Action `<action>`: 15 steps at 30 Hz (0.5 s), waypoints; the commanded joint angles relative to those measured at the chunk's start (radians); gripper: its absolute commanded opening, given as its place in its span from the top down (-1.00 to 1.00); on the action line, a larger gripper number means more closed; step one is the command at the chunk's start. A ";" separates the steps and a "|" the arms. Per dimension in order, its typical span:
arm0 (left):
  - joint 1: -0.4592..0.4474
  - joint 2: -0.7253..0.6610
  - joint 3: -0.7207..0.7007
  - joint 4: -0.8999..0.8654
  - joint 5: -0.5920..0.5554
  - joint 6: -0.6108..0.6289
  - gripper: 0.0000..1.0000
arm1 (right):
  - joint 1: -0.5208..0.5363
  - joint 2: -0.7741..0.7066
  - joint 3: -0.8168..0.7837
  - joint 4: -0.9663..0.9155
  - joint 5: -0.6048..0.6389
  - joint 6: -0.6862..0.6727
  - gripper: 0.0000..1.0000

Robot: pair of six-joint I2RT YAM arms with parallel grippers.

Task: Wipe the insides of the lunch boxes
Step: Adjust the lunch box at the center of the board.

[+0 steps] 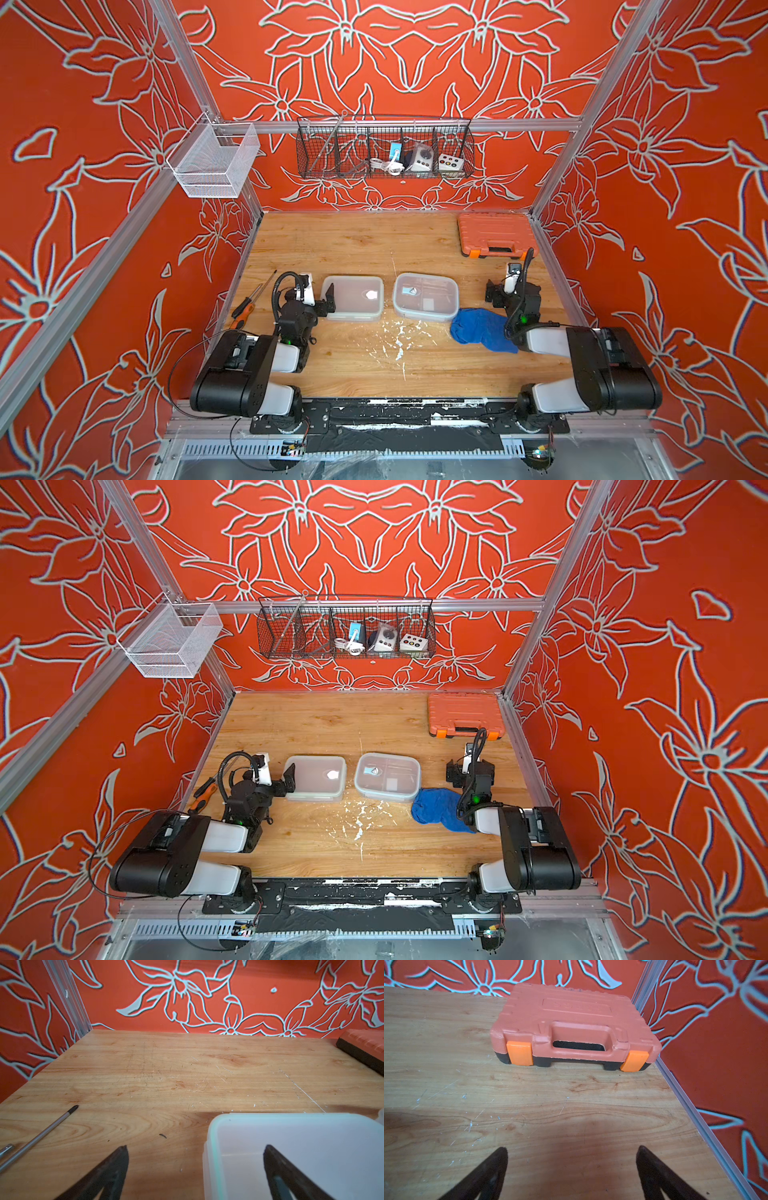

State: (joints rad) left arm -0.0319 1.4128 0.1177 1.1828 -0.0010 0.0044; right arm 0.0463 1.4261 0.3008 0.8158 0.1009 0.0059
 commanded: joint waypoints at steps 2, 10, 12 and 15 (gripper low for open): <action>0.003 -0.025 0.045 -0.046 -0.011 0.009 -0.97 | 0.003 -0.027 0.020 0.001 0.081 0.011 -0.96; -0.009 -0.182 0.465 -0.823 -0.067 -0.110 -0.97 | -0.007 -0.380 0.309 -0.829 -0.116 0.342 -0.90; -0.038 -0.265 0.435 -0.787 -0.047 -0.127 -0.97 | -0.006 -0.421 0.326 -0.880 -0.238 0.481 -0.84; -0.128 -0.365 0.440 -0.816 -0.099 -0.107 -0.97 | -0.004 -0.433 0.330 -0.928 -0.368 0.654 -0.74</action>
State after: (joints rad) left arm -0.0994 1.1004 0.5594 0.4751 -0.0811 -0.0914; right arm 0.0437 0.9794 0.6418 0.1093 -0.0868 0.4183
